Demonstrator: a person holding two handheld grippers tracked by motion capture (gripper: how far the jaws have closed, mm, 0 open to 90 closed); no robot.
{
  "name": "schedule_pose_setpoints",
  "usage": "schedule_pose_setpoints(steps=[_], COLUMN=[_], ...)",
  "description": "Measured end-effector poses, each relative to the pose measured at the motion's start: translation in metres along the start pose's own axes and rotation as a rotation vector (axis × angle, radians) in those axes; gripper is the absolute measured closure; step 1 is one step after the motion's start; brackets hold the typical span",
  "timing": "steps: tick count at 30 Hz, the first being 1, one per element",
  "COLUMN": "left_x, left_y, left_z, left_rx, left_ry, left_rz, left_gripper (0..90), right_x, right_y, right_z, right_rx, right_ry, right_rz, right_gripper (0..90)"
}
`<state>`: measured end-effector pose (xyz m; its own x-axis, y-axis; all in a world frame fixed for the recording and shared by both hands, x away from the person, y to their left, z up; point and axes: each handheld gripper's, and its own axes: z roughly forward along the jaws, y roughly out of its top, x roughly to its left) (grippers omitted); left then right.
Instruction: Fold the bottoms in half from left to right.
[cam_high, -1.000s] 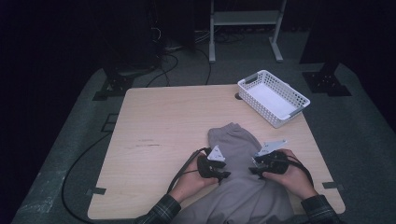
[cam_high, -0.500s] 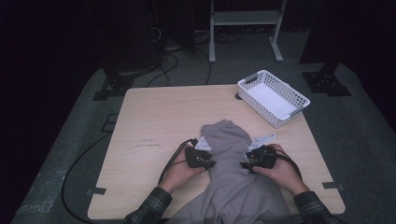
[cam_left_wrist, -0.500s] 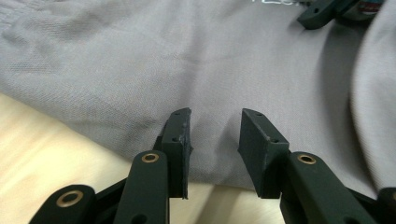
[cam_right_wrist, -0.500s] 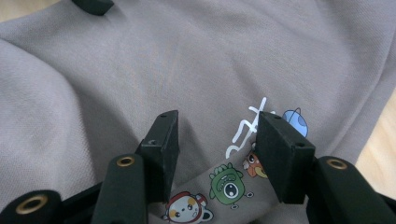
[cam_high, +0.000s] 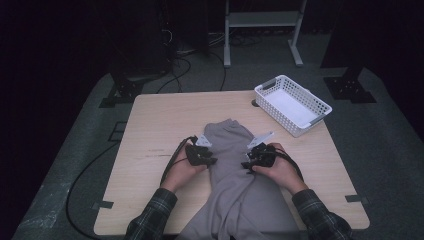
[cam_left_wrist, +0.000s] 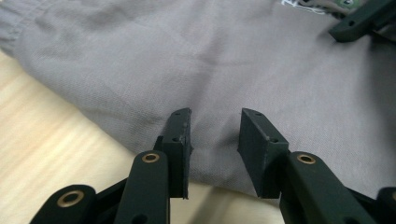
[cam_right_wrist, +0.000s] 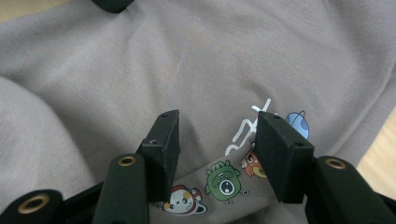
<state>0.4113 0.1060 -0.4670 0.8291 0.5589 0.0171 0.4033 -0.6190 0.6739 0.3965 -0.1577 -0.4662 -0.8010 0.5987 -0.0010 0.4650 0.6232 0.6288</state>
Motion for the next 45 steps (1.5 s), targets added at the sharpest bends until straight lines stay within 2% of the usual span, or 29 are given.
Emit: schedule_pose_setpoints(steps=[7,12,14,15,17,19,24,29,32,36,41,45], left_x=[0.023,0.029,0.027,0.026,0.022,0.016,-0.006,-0.029,-0.036,-0.033,-0.034,-0.033], left_y=[-0.001,0.000,-0.001,-0.001,-0.003,-0.005,-0.014,-0.026,-0.035,-0.039,-0.040,-0.040], left_z=[-0.001,0.000,-0.001,-0.002,-0.007,-0.015,-0.034,-0.041,-0.037,-0.035,-0.035,-0.035], left_rx=[0.001,0.004,-0.002,-0.012,-0.043,-0.072,-0.108,-0.071,-0.050,-0.040,-0.034,-0.033], left_ry=[0.044,0.057,0.057,0.043,0.012,0.008,-0.033,-0.048,-0.049,-0.058,-0.039,-0.040], left_rz=[-0.032,-0.048,-0.066,-0.089,-0.109,-0.100,-0.069,-0.016,-0.018,-0.034,-0.010,-0.004], left_gripper=[64.5,64.7,64.5,63.4,62.2,61.9,61.2,60.6,60.6,61.2,61.8,61.9], right_x=[0.001,0.002,0.002,0.002,0.001,0.002,0.009,0.030,0.047,0.068,0.094,0.107], right_y=[0.017,0.024,0.025,0.026,0.025,0.025,0.024,0.019,0.019,0.025,0.033,0.032], right_z=[0.014,0.021,0.021,0.021,0.018,0.010,-0.016,-0.035,-0.041,-0.046,-0.035,-0.020], right_rx=[-0.015,-0.018,-0.013,-0.012,-0.020,-0.044,-0.099,-0.143,-0.168,-0.184,-0.162,-0.121], right_ry=[-0.003,0.000,0.000,0.002,0.013,0.020,0.015,0.043,0.081,0.124,0.185,0.215], right_rz=[0.003,0.003,-0.001,0.002,0.009,0.017,-0.009,-0.046,-0.072,-0.113,-0.184,-0.213], right_gripper=[49.8,50.1,50.1,50.1,48.9,48.8,48.3,48.6,48.9,49.2,49.3,50.1])
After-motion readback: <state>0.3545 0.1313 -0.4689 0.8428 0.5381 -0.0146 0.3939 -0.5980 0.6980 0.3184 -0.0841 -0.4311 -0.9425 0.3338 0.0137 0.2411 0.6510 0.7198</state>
